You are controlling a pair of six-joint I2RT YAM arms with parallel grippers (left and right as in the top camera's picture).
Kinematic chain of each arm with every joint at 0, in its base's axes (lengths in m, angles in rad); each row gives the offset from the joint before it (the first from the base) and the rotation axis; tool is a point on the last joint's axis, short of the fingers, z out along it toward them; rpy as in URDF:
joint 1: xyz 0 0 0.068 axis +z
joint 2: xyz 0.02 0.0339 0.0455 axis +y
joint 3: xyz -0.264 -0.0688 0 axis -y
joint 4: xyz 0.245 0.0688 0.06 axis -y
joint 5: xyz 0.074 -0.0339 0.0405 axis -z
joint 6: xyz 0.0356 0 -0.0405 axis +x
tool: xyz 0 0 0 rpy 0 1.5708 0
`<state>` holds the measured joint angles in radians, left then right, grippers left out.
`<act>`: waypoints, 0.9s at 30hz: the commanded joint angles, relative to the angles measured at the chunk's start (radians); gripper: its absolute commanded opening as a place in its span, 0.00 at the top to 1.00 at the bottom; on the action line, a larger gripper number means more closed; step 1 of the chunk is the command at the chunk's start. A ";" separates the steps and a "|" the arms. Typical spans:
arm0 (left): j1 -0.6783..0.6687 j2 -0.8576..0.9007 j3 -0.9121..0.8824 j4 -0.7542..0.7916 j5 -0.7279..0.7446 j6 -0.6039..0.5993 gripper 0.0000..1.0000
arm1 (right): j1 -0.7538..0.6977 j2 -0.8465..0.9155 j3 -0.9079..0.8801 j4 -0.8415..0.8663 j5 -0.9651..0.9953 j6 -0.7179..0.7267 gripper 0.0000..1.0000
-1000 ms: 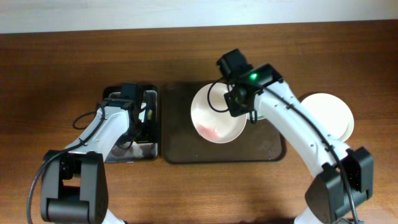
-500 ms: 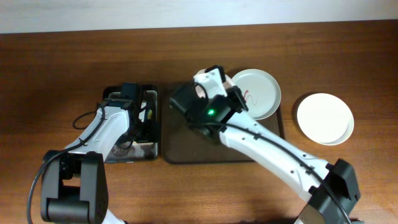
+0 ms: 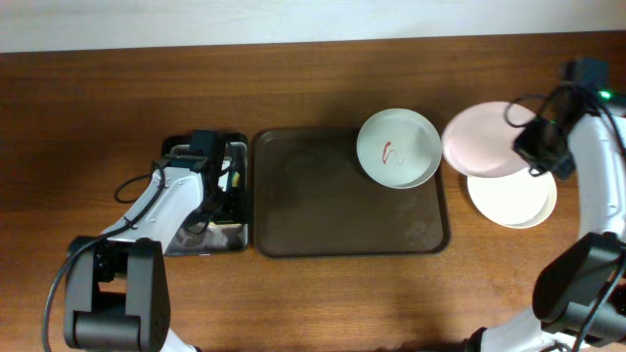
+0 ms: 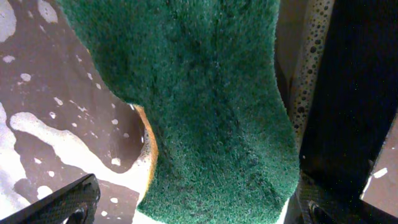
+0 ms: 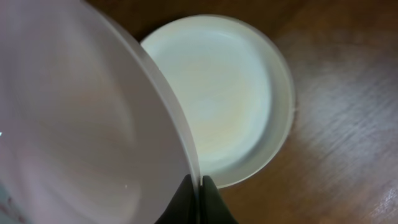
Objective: Clean dirty plates on tray and stack at the side
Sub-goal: 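Lift the pink plate with the right gripper and stack it on the white plate, then grasp the blue-grey plate with the right gripper and pull it center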
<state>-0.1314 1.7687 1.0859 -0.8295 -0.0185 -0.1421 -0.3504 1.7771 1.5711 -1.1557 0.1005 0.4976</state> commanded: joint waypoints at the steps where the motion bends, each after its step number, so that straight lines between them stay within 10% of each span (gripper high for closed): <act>1: 0.003 -0.028 0.012 0.002 -0.003 -0.002 0.01 | -0.128 -0.020 -0.089 0.032 -0.023 0.008 0.96; 5: 0.003 -0.028 0.012 0.002 -0.003 -0.002 0.00 | -0.187 -0.019 -0.227 0.139 -0.023 0.005 0.96; 6: 0.003 -0.028 0.012 0.002 -0.003 -0.002 0.00 | -0.186 -0.019 -0.236 0.140 -0.023 0.006 0.73; 7: 0.003 -0.028 0.012 0.002 -0.003 -0.002 0.00 | -0.186 -0.019 -0.236 0.146 -0.053 0.005 0.23; 8: 0.003 -0.028 0.012 0.002 -0.003 -0.002 0.00 | -0.186 -0.019 -0.236 0.150 -0.121 0.005 0.15; 12: 0.003 -0.028 0.012 0.002 -0.003 -0.002 0.00 | -0.138 -0.019 -0.236 0.280 -0.492 -0.279 0.21; 16: 0.003 -0.028 0.012 0.001 -0.003 -0.002 0.01 | 0.093 -0.018 -0.236 0.416 -0.469 -0.476 0.28; 27: 0.003 -0.028 0.012 0.002 -0.003 -0.002 0.00 | 0.378 0.167 -0.240 0.278 -0.246 -0.114 0.46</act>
<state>-0.1314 1.7668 1.0859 -0.8295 -0.0185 -0.1421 0.0212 1.9388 1.3319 -0.8604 -0.1818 0.3286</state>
